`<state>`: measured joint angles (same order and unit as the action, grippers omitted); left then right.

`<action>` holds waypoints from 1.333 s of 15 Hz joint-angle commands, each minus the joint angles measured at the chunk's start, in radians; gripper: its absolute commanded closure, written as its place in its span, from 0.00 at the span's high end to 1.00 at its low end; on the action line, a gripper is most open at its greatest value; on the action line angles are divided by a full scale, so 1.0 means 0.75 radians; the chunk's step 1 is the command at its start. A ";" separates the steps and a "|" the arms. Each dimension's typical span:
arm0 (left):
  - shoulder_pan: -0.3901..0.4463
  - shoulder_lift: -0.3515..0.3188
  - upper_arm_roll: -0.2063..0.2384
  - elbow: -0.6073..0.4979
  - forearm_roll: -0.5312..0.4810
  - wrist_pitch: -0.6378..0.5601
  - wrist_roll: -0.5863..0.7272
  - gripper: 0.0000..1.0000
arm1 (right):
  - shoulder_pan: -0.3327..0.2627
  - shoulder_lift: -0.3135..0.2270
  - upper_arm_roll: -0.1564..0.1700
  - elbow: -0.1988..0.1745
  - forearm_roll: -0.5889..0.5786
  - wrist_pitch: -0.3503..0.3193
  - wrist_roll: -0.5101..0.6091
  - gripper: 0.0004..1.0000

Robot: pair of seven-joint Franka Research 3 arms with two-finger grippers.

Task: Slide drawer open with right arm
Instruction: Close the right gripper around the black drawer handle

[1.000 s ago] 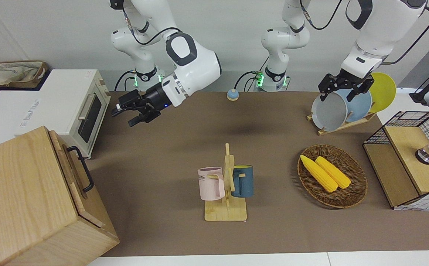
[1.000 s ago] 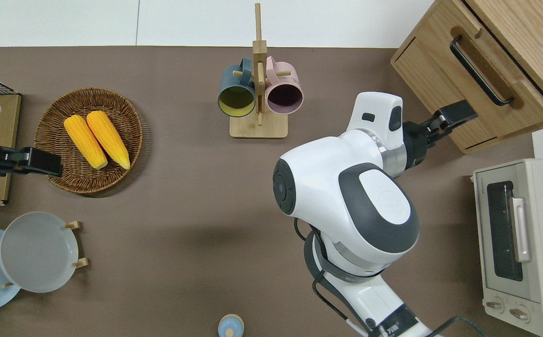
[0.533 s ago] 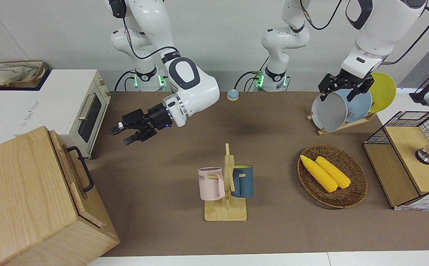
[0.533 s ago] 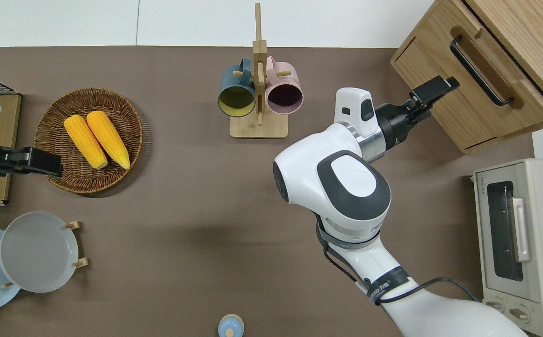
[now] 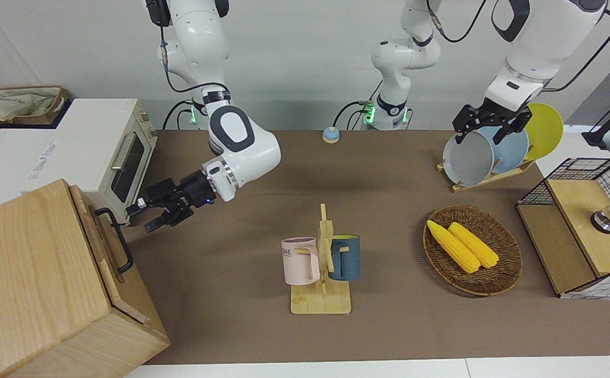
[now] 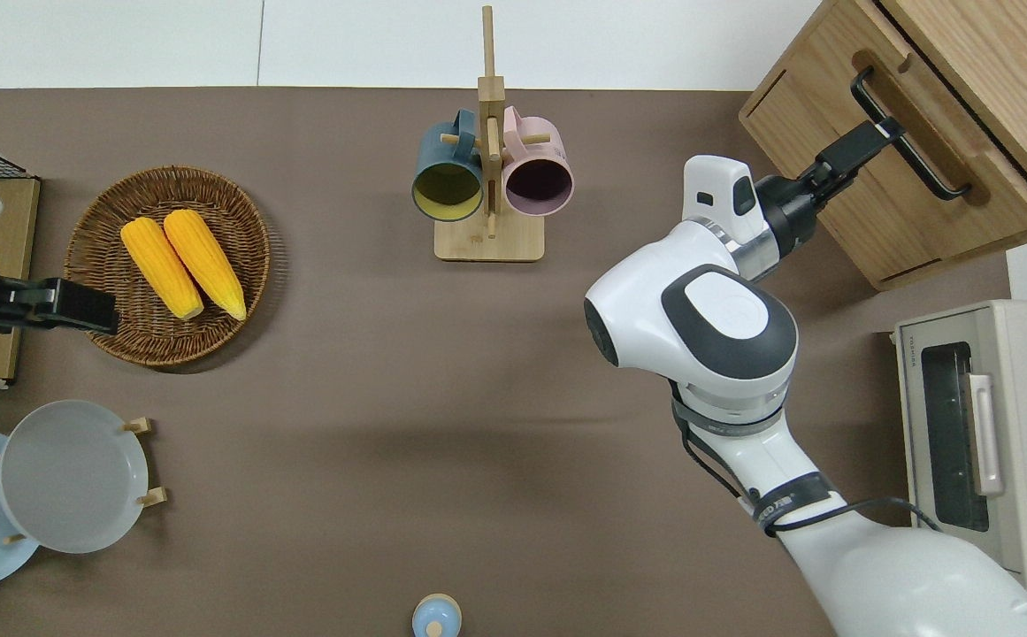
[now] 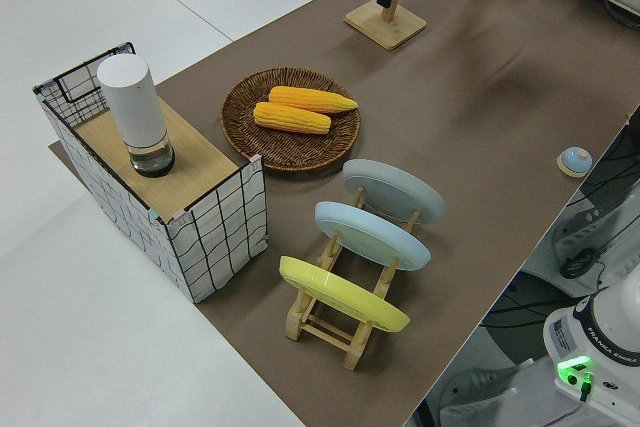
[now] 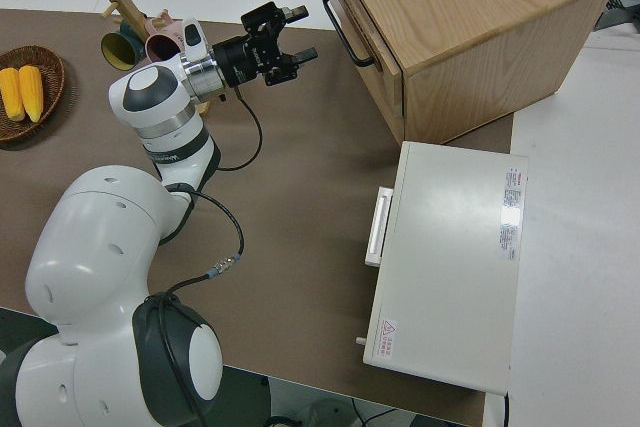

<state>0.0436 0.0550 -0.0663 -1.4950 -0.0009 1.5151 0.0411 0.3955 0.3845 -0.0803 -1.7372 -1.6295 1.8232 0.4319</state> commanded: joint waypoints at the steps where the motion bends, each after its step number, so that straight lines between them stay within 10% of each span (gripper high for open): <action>1: -0.009 -0.006 0.000 0.011 0.024 -0.024 -0.014 0.99 | -0.014 -0.012 -0.050 -0.054 -0.102 0.099 0.089 0.99; 20: -0.009 -0.006 0.000 0.014 0.024 -0.024 -0.014 0.99 | -0.016 0.009 -0.146 -0.032 -0.167 0.267 0.242 0.96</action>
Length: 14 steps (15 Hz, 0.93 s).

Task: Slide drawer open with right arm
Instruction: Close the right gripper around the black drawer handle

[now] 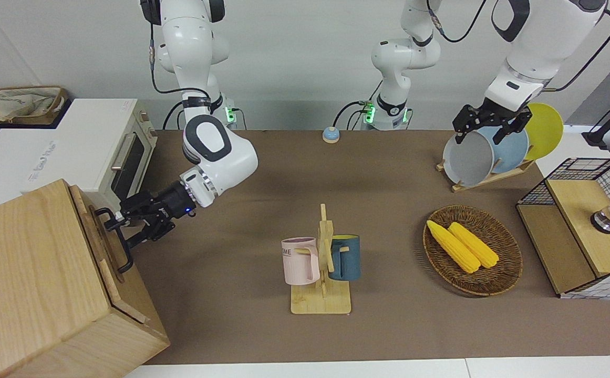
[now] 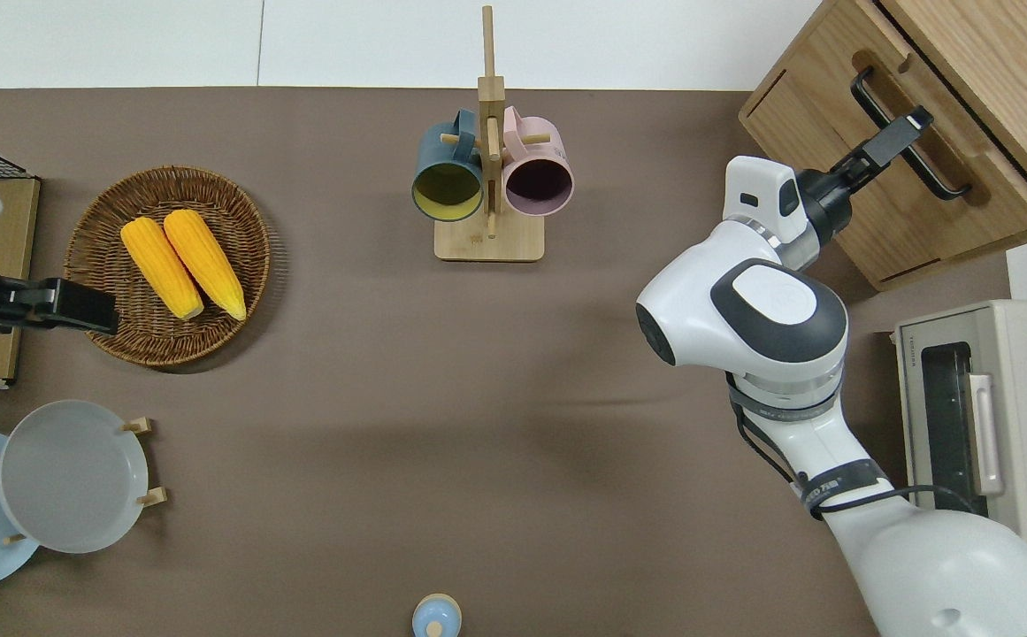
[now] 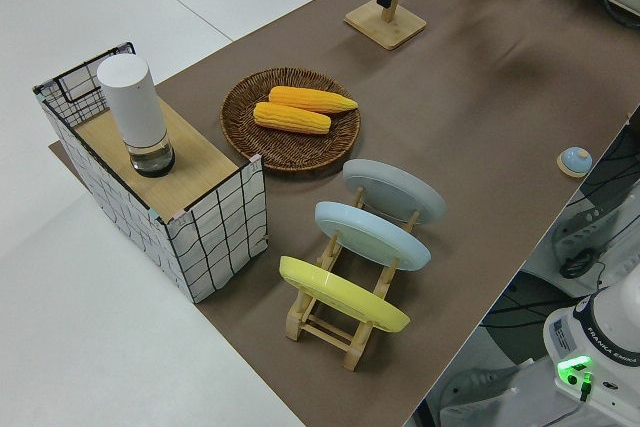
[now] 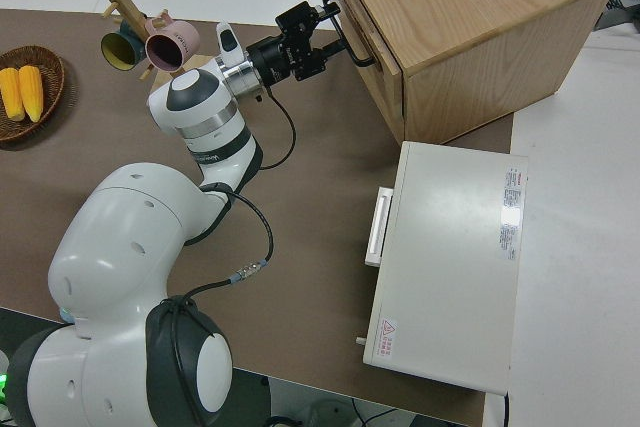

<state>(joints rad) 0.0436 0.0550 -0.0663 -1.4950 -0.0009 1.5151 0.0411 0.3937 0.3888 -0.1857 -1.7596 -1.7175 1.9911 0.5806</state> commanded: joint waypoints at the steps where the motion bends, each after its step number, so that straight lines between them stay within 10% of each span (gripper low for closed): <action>1: -0.009 -0.006 0.000 0.011 0.024 -0.024 -0.014 0.99 | -0.014 0.003 -0.006 -0.002 -0.058 0.043 0.044 0.96; 4: -0.009 -0.006 0.000 0.011 0.024 -0.024 -0.014 0.99 | -0.012 0.005 -0.006 -0.002 -0.064 0.043 0.036 0.80; 10: -0.009 -0.006 0.000 0.014 0.024 -0.024 -0.014 0.99 | -0.012 0.005 -0.006 -0.006 -0.070 0.021 -0.023 0.04; 14: -0.009 -0.006 0.000 0.014 0.024 -0.024 -0.014 0.99 | -0.003 0.005 -0.006 -0.008 -0.068 0.018 -0.060 0.00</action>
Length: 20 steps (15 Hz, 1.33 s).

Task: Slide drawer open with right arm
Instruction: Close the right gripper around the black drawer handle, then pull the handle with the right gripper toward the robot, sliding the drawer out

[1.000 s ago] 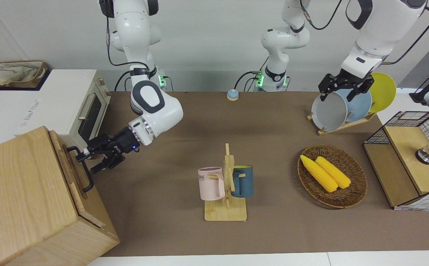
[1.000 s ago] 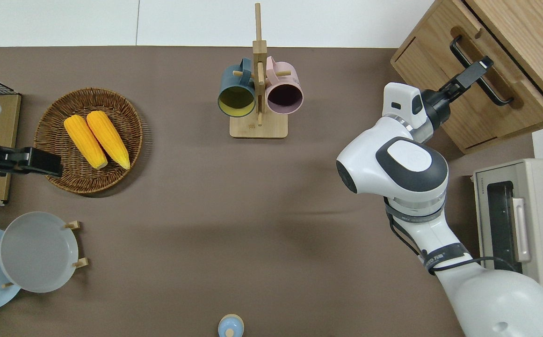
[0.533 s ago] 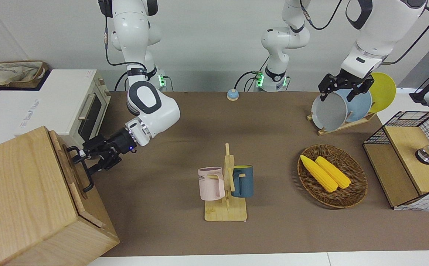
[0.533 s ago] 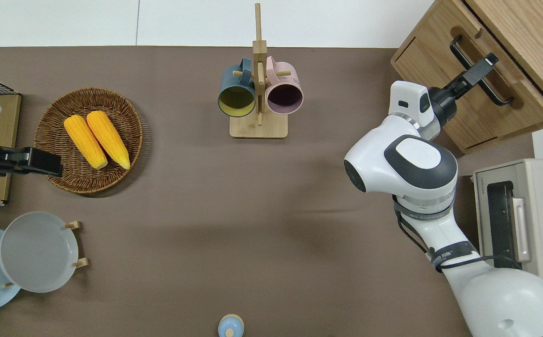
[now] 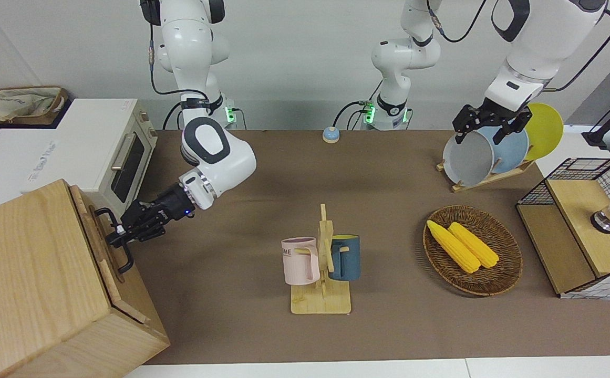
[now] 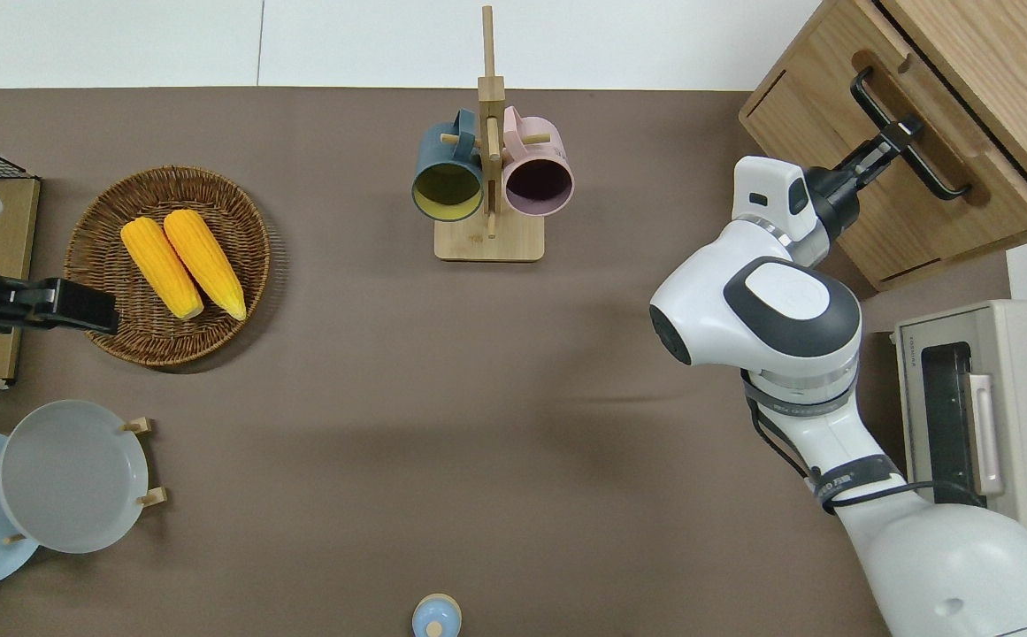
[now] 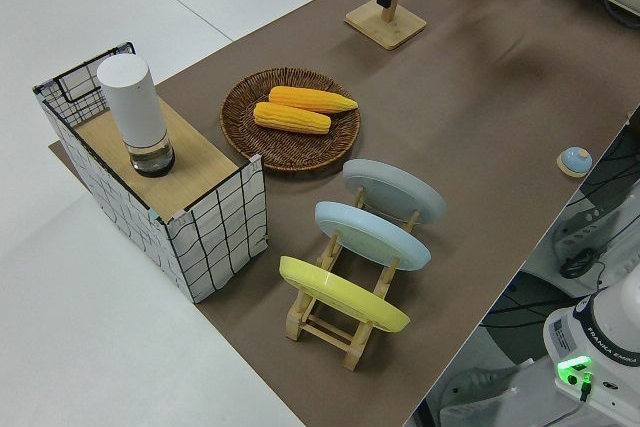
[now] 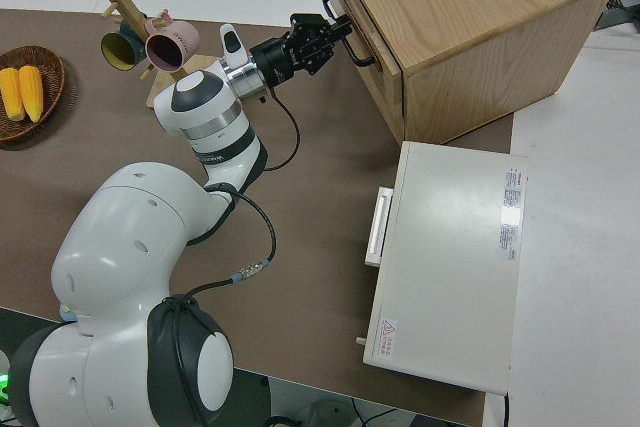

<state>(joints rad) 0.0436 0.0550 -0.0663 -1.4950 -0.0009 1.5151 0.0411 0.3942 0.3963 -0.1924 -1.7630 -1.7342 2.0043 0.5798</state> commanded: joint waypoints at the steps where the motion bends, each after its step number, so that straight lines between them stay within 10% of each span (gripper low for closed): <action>1: -0.009 -0.006 0.000 0.011 0.024 -0.024 -0.014 0.99 | -0.004 -0.005 0.003 -0.003 -0.046 -0.001 -0.061 0.00; 12: -0.009 -0.006 0.000 0.013 0.024 -0.024 -0.014 0.99 | 0.121 -0.007 0.029 -0.014 0.066 -0.210 -0.127 0.00; 20: -0.009 -0.006 0.000 0.014 0.024 -0.024 -0.014 0.99 | 0.198 -0.011 0.183 -0.010 0.212 -0.541 -0.153 0.00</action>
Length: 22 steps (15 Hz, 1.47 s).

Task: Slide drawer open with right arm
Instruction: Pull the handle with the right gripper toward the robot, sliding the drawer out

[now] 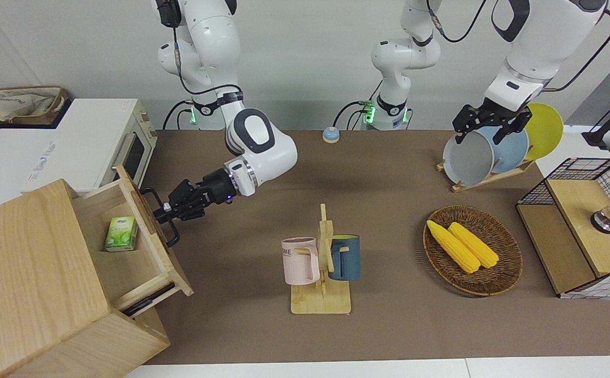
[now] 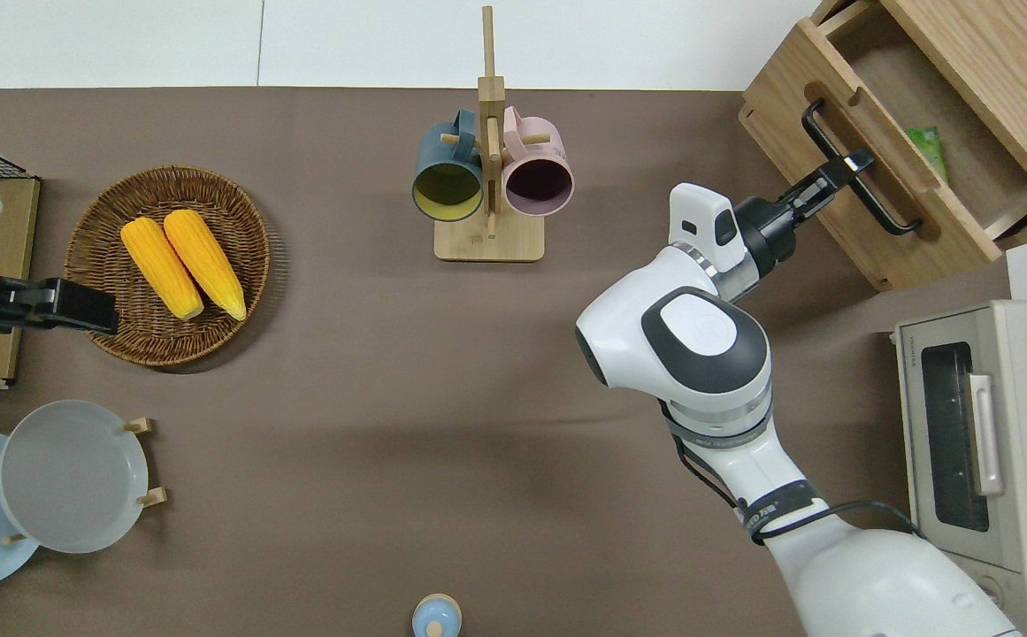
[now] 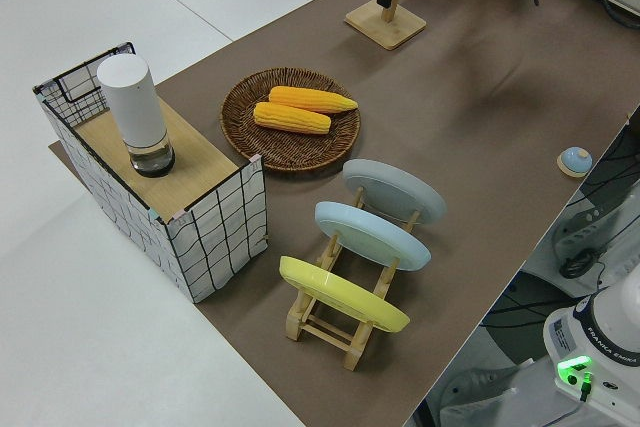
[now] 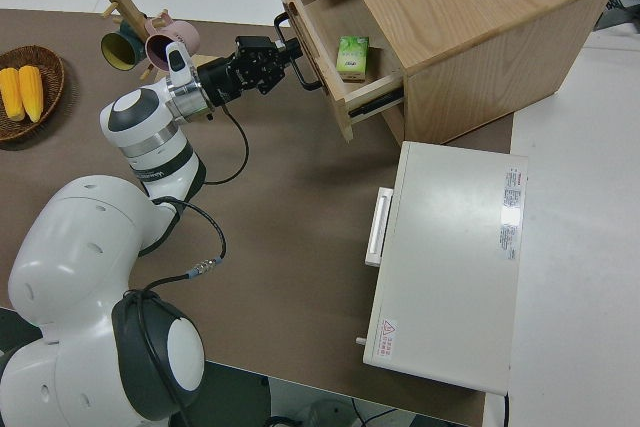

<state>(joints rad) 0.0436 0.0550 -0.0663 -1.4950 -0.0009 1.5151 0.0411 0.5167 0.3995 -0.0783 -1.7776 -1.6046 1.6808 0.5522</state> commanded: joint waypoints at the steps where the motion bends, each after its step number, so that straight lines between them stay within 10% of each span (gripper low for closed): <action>1: -0.009 -0.006 0.000 0.014 0.024 -0.024 -0.014 0.99 | 0.041 -0.015 0.041 0.010 0.045 -0.130 -0.117 0.00; 22: -0.009 -0.006 0.000 0.013 0.024 -0.024 -0.014 0.99 | 0.305 -0.011 0.076 0.045 0.233 -0.458 -0.145 0.00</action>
<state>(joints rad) 0.0436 0.0550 -0.0663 -1.4950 -0.0009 1.5151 0.0411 0.7250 0.4039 -0.0195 -1.7669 -1.4529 1.4166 0.5413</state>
